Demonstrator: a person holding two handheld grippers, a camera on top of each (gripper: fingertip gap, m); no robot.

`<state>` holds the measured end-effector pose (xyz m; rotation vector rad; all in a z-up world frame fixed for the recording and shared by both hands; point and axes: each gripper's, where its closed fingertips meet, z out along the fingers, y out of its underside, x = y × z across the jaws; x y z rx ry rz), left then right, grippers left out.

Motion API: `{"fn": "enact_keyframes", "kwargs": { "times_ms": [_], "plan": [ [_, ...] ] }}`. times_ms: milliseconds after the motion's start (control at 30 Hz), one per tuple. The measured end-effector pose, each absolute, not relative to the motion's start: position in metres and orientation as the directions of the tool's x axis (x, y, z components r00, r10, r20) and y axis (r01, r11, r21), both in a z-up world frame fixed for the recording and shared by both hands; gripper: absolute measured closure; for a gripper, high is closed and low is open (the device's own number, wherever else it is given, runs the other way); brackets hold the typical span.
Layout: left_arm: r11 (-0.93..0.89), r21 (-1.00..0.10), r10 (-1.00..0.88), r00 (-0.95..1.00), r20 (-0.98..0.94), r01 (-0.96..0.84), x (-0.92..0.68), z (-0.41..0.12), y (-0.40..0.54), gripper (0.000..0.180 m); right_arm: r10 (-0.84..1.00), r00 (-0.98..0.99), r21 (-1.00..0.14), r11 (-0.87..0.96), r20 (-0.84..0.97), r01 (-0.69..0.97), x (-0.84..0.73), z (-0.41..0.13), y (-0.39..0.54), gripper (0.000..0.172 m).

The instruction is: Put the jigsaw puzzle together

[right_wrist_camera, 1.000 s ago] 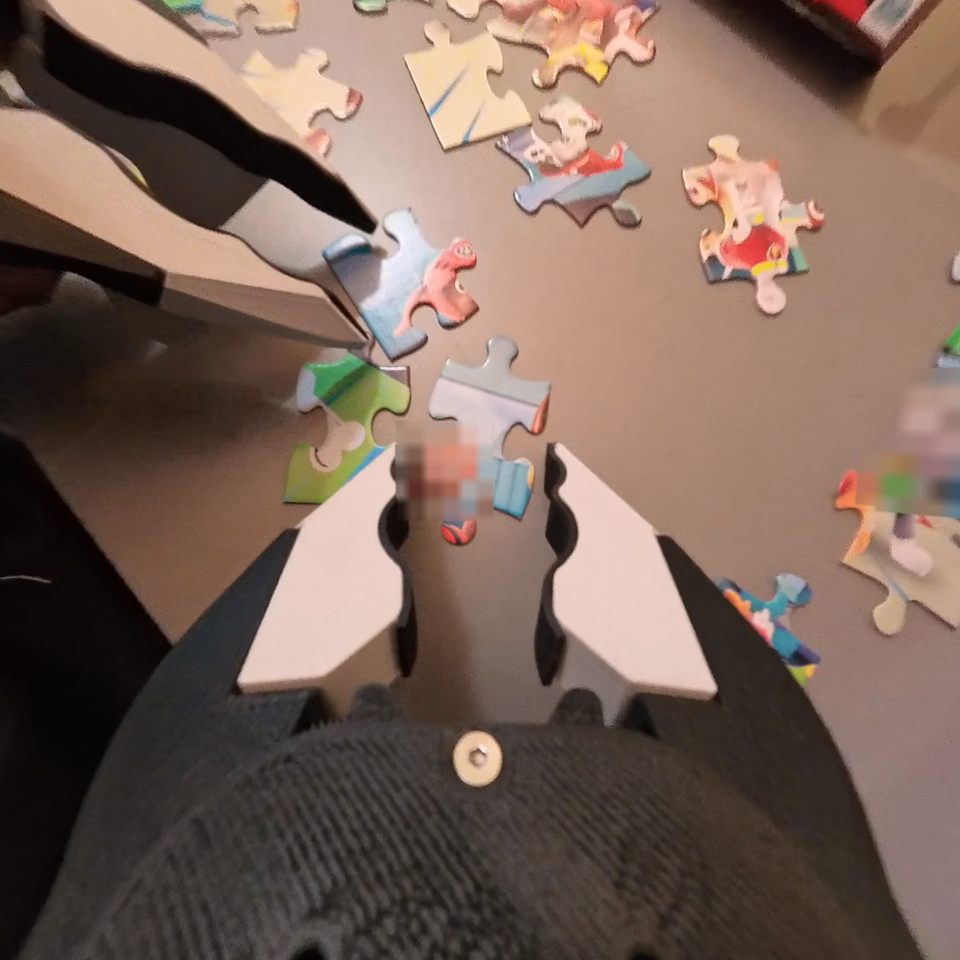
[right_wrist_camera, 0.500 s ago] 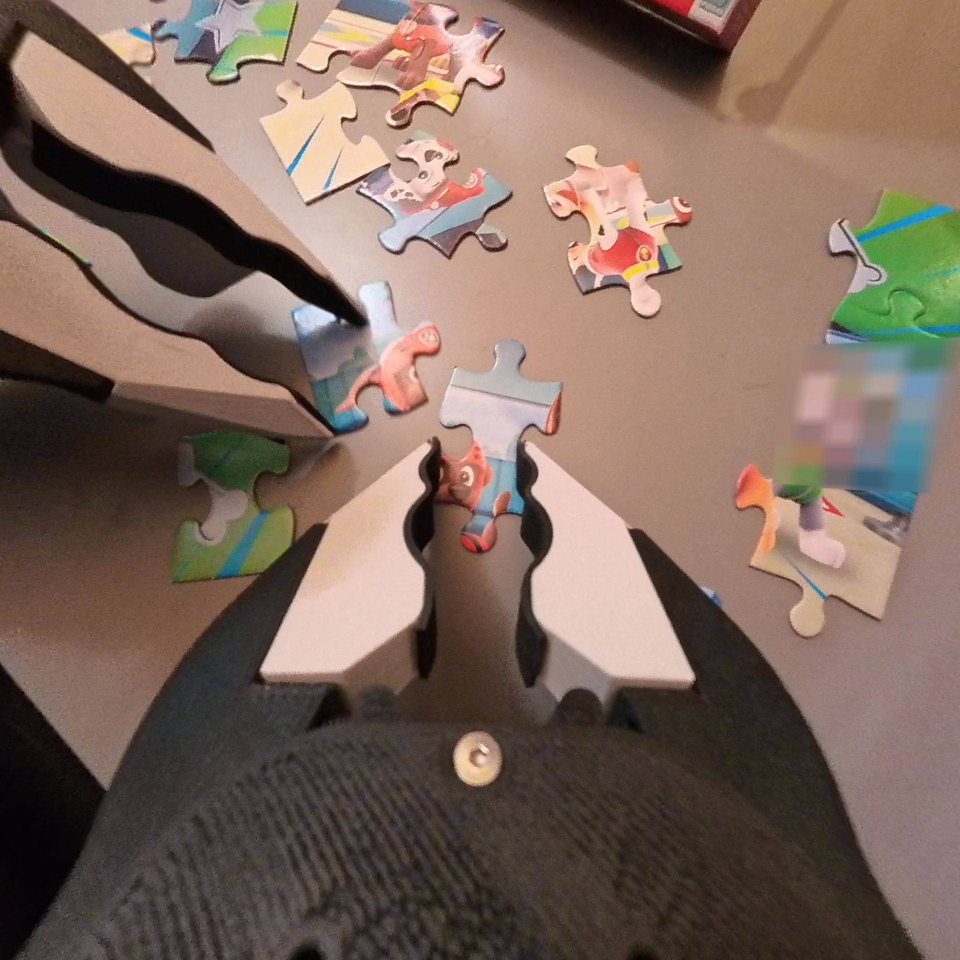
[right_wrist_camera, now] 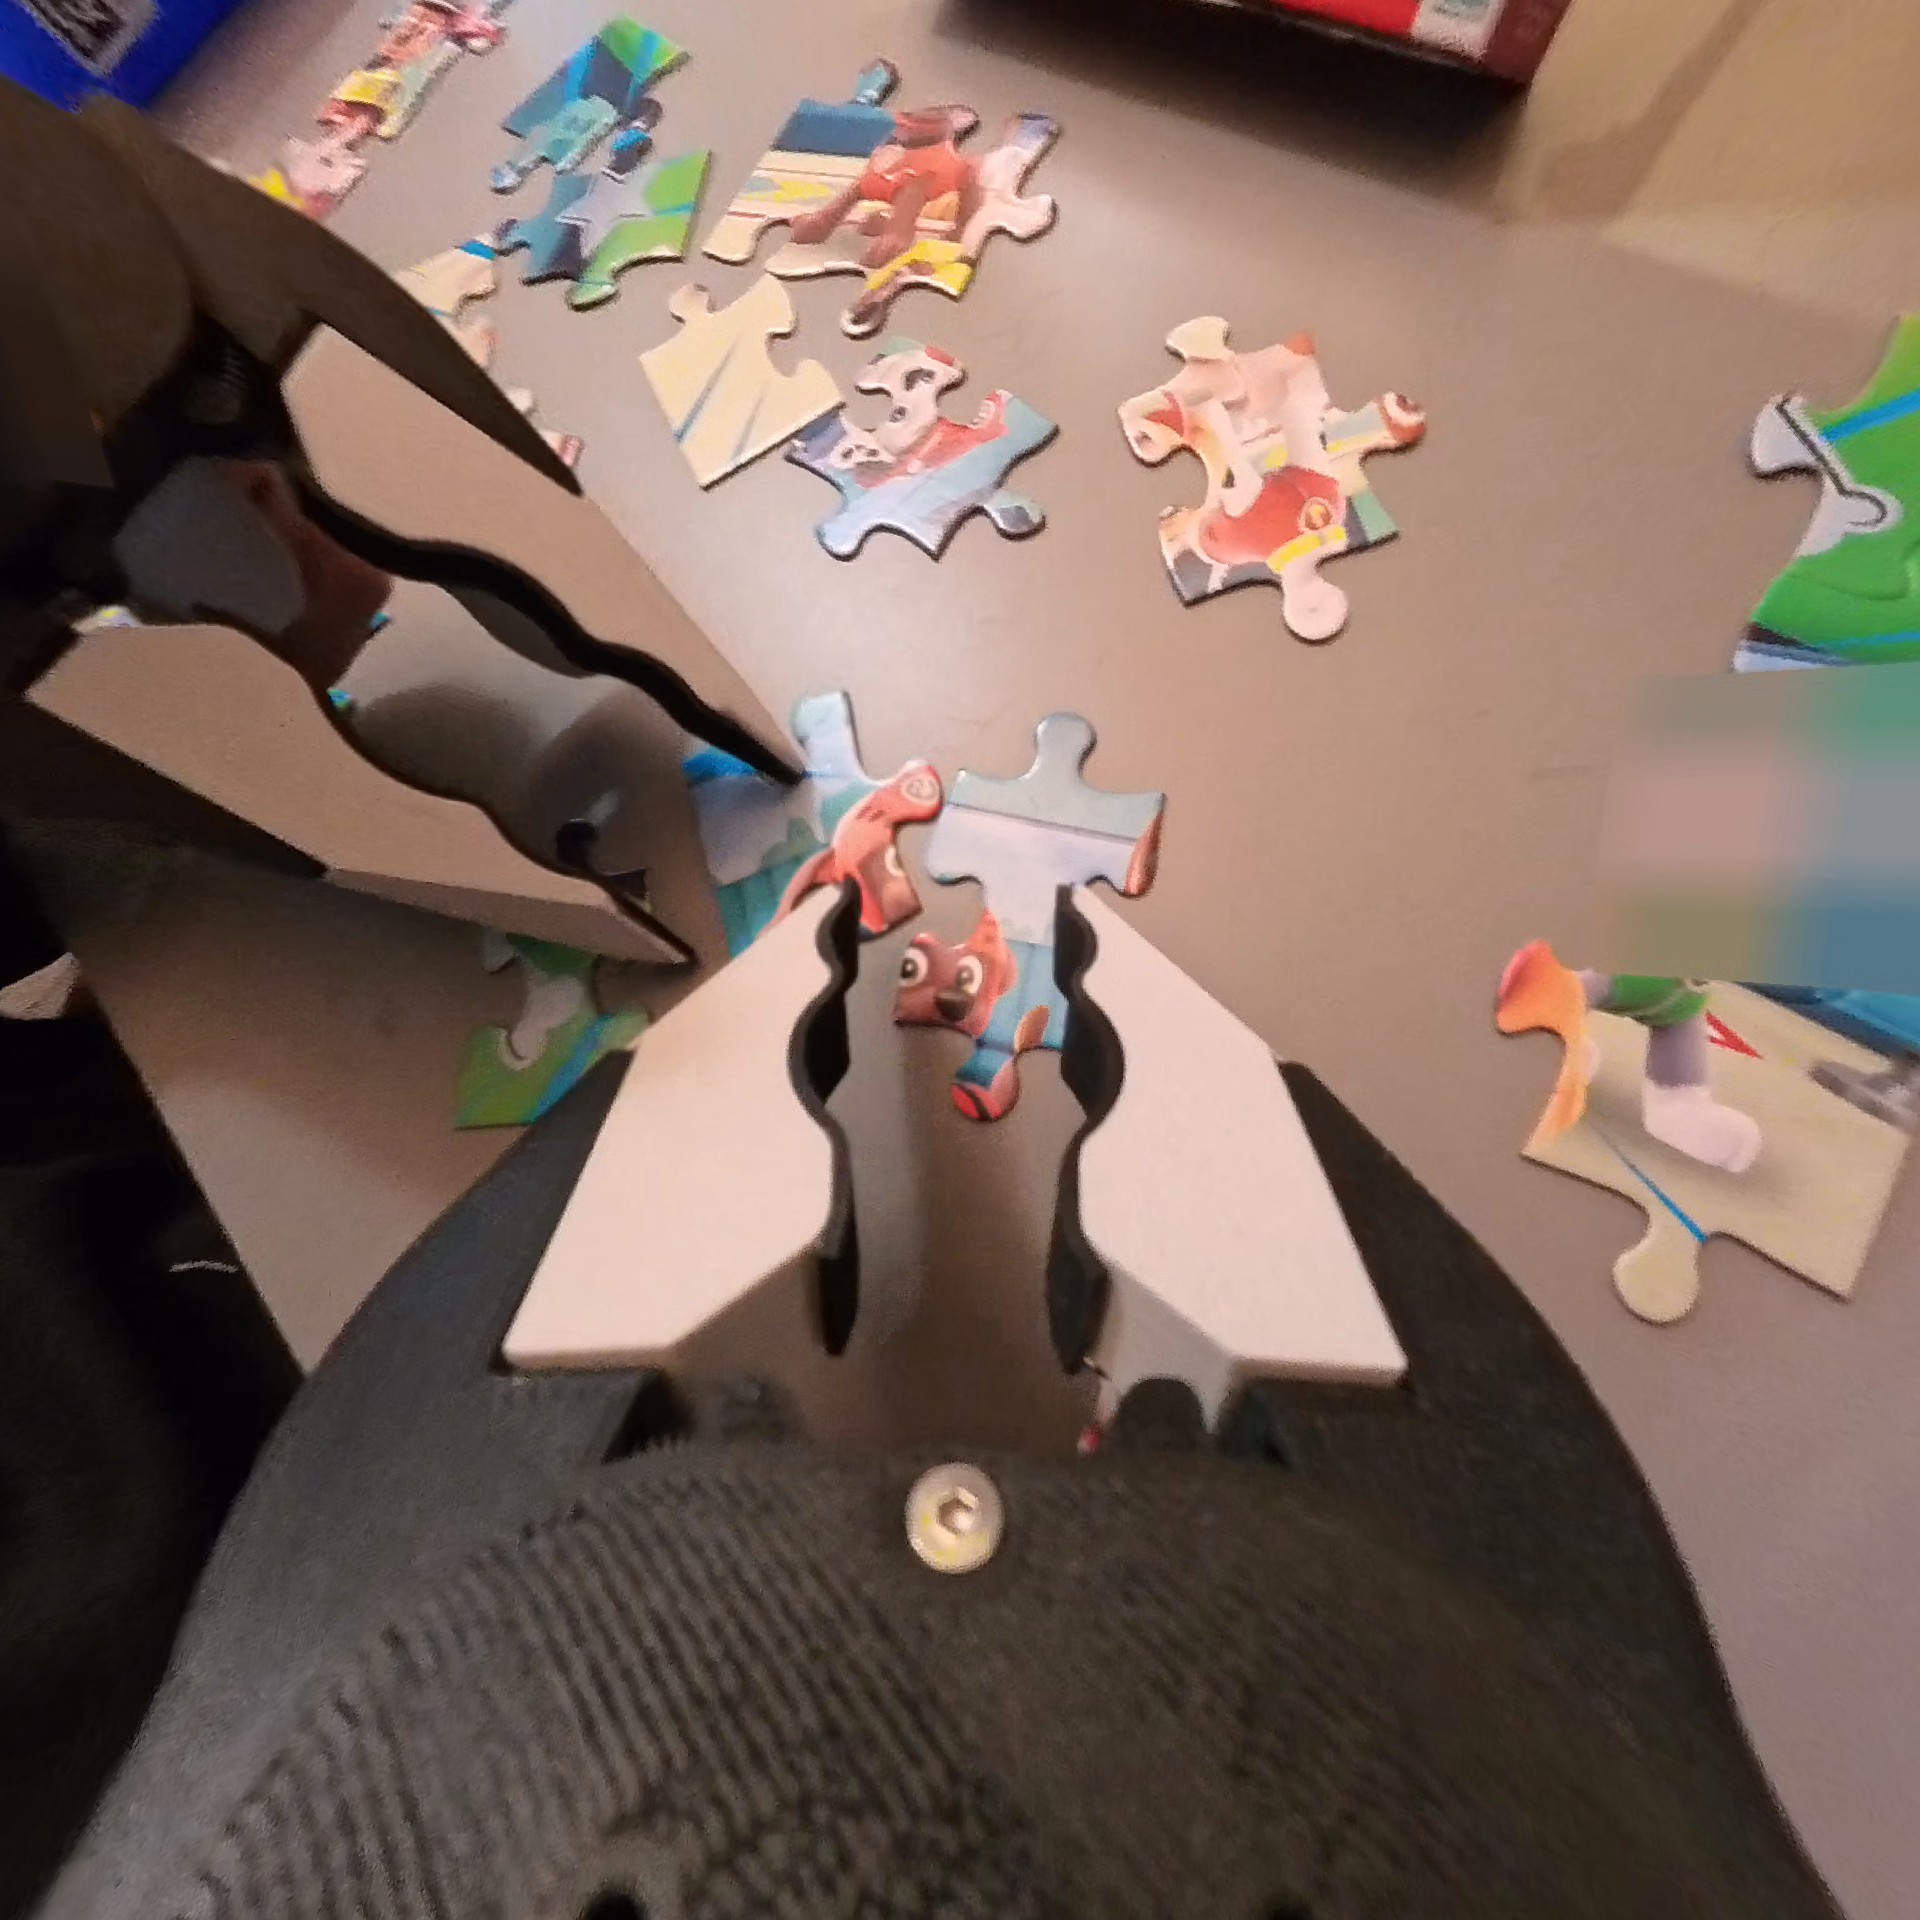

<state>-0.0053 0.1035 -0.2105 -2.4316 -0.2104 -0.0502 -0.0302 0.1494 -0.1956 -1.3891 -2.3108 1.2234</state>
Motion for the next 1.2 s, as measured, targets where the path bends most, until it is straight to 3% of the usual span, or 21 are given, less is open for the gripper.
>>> {"fn": "enact_keyframes", "kwargs": {
  "times_ms": [267, 433, 567, 733, 800, 900, 1033, 1200],
  "plan": [
    [-0.765, -0.636, 0.011, 0.989, 0.146, 0.103, 0.017, -0.209, 0.095, 0.146, 0.795, -0.592, -0.700, 0.345, -0.137, 0.625, -0.016, -0.202, 0.159, 0.131],
    [-0.753, -0.644, 0.004, 0.979, 0.202, 0.136, 0.021, -0.208, 0.091, 0.147, 0.683, -0.725, -0.778, 0.408, -0.086, 0.477, -0.002, -0.181, 0.118, 0.131],
    [-0.750, -0.644, 0.010, 0.976, 0.218, 0.152, 0.021, -0.208, 0.091, 0.147, 0.641, -0.759, -0.722, 0.470, -0.116, 0.508, 0.009, -0.198, 0.101, 0.123],
    [-0.741, -0.647, 0.033, 0.972, 0.234, 0.181, 0.019, -0.207, 0.092, 0.148, 0.674, -0.722, -0.721, 0.421, -0.156, 0.549, 0.019, -0.204, 0.098, 0.142],
    [-0.731, -0.654, 0.040, 0.970, 0.239, 0.192, 0.018, -0.207, 0.093, 0.151, 0.661, -0.722, -0.727, 0.390, -0.206, 0.565, 0.026, -0.203, 0.094, 0.131],
    [-0.721, -0.663, 0.033, 0.966, 0.256, 0.200, 0.019, -0.206, 0.094, 0.148, 0.650, -0.725, -0.723, 0.386, -0.228, 0.573, 0.032, -0.202, 0.094, 0.129],
    [-0.713, -0.671, 0.021, 0.964, 0.267, 0.202, 0.020, -0.206, 0.096, 0.145, 0.698, -0.715, -0.747, 0.453, -0.042, 0.487, 0.013, -0.199, 0.113, 0.120],
    [-0.724, -0.657, 0.048, 0.966, 0.255, 0.210, 0.017, -0.206, 0.087, 0.139, 0.662, -0.749, -0.715, 0.512, -0.023, 0.475, 0.013, -0.208, 0.108, 0.114]
  ]
}}
